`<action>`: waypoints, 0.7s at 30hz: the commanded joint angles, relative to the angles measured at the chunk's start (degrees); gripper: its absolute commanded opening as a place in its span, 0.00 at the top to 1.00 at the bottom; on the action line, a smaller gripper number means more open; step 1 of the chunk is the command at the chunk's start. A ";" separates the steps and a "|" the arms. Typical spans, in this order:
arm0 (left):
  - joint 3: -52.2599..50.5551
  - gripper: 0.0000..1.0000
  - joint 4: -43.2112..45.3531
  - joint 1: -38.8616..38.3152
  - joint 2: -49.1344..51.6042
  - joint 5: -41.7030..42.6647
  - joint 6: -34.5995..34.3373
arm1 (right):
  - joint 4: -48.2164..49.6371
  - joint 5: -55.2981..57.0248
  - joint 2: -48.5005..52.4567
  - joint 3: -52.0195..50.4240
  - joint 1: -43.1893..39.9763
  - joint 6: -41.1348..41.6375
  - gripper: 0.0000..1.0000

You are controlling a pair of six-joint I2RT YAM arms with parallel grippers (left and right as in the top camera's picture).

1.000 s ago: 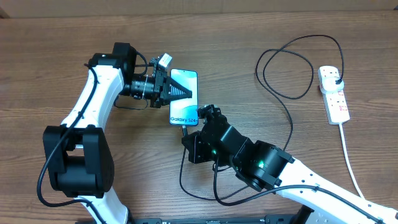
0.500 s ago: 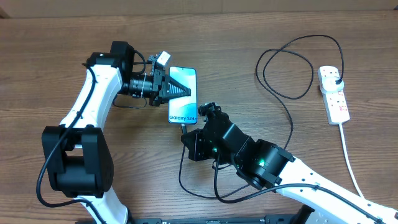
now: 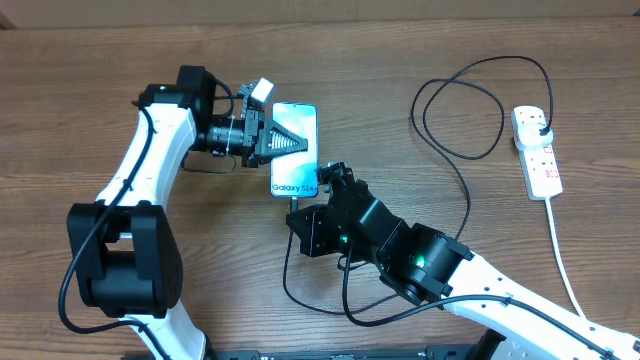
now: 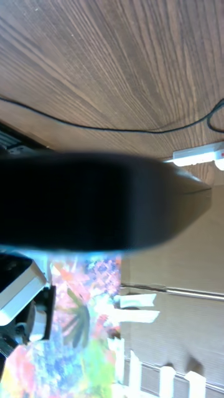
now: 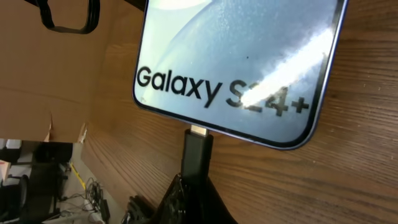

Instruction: Plug charger to phone and switch on socket

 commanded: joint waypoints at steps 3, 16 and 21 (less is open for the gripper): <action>0.52 0.96 -0.87 -2.91 -0.11 0.46 6.12 | 0.61 5.07 -0.15 1.03 -1.75 -0.04 0.96; 0.52 0.96 -1.84 -3.23 -0.11 -2.14 6.12 | 0.31 5.33 -0.17 1.38 -4.66 -1.88 0.96; 0.52 0.96 -1.81 -3.28 -0.11 -2.12 6.10 | 0.35 0.96 -0.15 1.73 -7.37 -2.43 0.96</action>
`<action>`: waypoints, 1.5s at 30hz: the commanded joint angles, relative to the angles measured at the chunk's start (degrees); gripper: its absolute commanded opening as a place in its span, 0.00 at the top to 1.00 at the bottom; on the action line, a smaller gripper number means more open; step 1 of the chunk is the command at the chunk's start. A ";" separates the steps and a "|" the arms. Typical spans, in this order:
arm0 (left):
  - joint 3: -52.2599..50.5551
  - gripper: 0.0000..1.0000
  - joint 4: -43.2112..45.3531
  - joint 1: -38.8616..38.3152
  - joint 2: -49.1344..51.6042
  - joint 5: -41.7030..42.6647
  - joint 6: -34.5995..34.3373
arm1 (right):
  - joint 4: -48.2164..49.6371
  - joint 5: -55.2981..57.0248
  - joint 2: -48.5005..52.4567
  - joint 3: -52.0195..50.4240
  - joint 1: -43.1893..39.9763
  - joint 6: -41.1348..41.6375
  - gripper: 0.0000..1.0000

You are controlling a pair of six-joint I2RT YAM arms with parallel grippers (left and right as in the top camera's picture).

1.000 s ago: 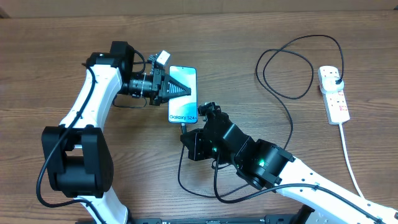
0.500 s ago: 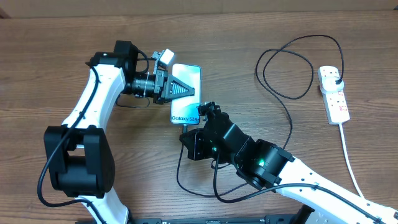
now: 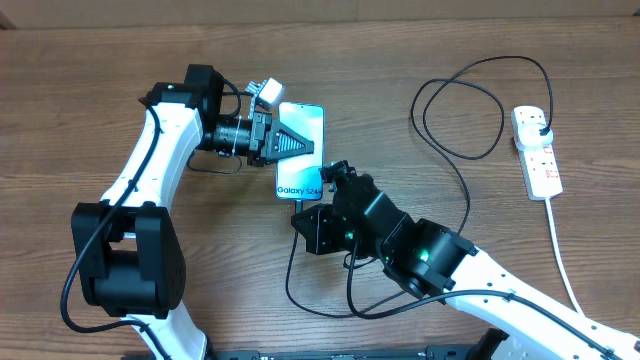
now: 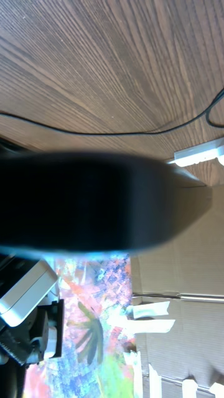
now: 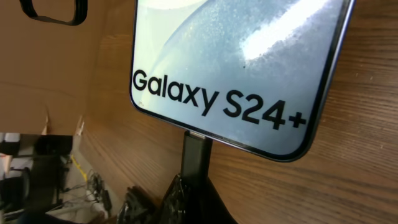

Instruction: Plug charger to phone and switch on socket

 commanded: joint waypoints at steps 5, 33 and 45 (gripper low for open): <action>0.02 0.96 -1.66 -1.95 -0.11 -1.31 1.70 | 2.91 4.33 -0.15 1.73 -6.86 -0.92 0.96; 0.02 0.96 -4.17 -1.92 -0.11 -1.29 1.46 | 4.37 6.29 -0.15 1.73 -7.65 -2.19 0.96; 0.02 0.96 -3.17 -1.92 -0.11 -2.43 1.46 | 3.85 5.64 -0.15 1.73 -8.76 -2.21 0.36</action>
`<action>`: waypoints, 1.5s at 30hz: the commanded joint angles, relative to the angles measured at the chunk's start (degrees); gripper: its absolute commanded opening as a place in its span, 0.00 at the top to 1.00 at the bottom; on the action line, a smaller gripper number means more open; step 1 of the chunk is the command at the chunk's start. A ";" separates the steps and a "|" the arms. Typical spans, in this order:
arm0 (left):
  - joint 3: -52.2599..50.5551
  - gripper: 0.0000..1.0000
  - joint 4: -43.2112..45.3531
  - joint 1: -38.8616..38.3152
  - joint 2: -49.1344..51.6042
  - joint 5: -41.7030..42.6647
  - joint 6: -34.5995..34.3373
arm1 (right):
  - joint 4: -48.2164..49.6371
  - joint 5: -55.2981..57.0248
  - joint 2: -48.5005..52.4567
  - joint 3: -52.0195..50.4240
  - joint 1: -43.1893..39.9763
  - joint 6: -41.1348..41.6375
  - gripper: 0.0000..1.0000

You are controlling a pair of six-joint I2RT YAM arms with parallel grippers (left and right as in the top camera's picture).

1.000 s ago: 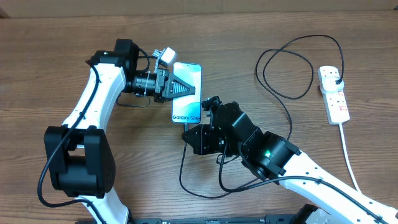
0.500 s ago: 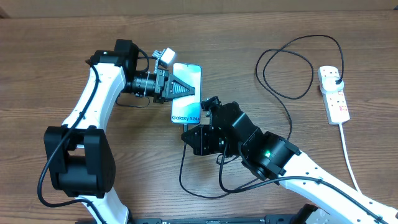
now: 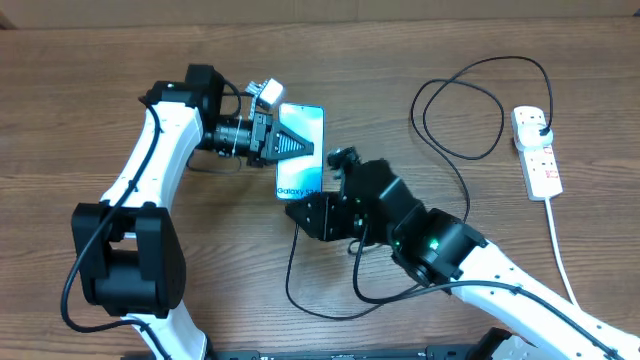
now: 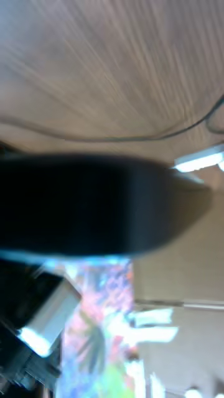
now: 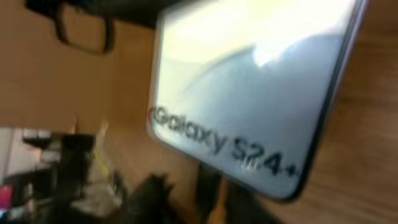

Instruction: Plug charger to phone and switch on socket

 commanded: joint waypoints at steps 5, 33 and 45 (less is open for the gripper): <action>-0.70 0.96 -1.46 -1.68 -0.15 -4.66 0.33 | -6.88 11.43 -0.02 1.60 -4.07 -0.92 0.19; -0.42 0.96 -2.56 -8.11 -0.15 14.64 -1.46 | 2.64 -40.33 5.29 1.42 -20.70 -6.43 0.46; 5.97 0.96 -2.08 -7.98 -0.15 14.64 -1.44 | 12.39 -49.66 7.50 1.42 -20.70 -1.07 0.51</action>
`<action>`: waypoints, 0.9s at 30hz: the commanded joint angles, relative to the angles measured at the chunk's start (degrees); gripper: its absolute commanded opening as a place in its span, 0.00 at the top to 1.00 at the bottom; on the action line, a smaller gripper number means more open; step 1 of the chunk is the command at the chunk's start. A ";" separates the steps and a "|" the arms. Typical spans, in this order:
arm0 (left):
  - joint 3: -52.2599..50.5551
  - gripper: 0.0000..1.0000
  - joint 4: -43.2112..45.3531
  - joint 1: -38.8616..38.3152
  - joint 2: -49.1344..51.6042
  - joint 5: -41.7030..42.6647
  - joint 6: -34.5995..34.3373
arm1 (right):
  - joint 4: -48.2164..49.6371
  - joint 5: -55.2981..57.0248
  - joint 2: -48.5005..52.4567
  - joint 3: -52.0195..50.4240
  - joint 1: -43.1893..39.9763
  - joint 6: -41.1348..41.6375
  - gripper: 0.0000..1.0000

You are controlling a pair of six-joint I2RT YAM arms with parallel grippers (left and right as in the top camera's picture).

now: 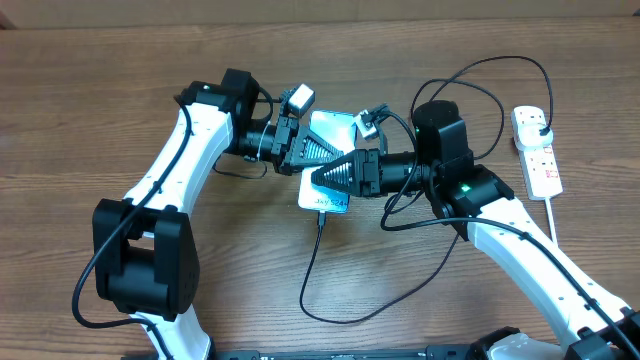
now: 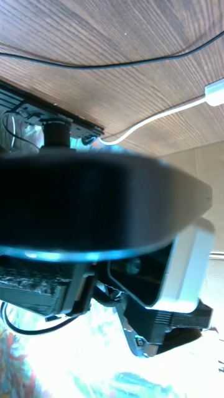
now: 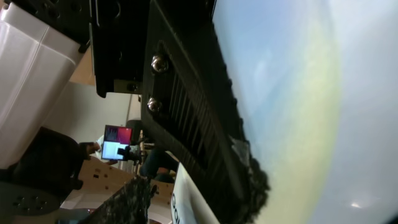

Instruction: Plug charger to phone and switch on socket

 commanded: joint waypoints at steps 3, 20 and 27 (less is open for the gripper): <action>6.88 0.96 0.50 -0.74 -0.68 3.96 0.59 | 0.68 -7.08 0.17 1.01 0.68 4.55 0.51; 13.29 0.96 0.55 1.18 -0.76 3.98 -2.32 | 10.51 -13.05 0.17 1.01 -3.82 15.06 0.53; 13.55 0.96 2.10 1.42 -1.03 3.96 -1.92 | 10.51 -15.96 0.17 1.01 -4.90 15.28 0.54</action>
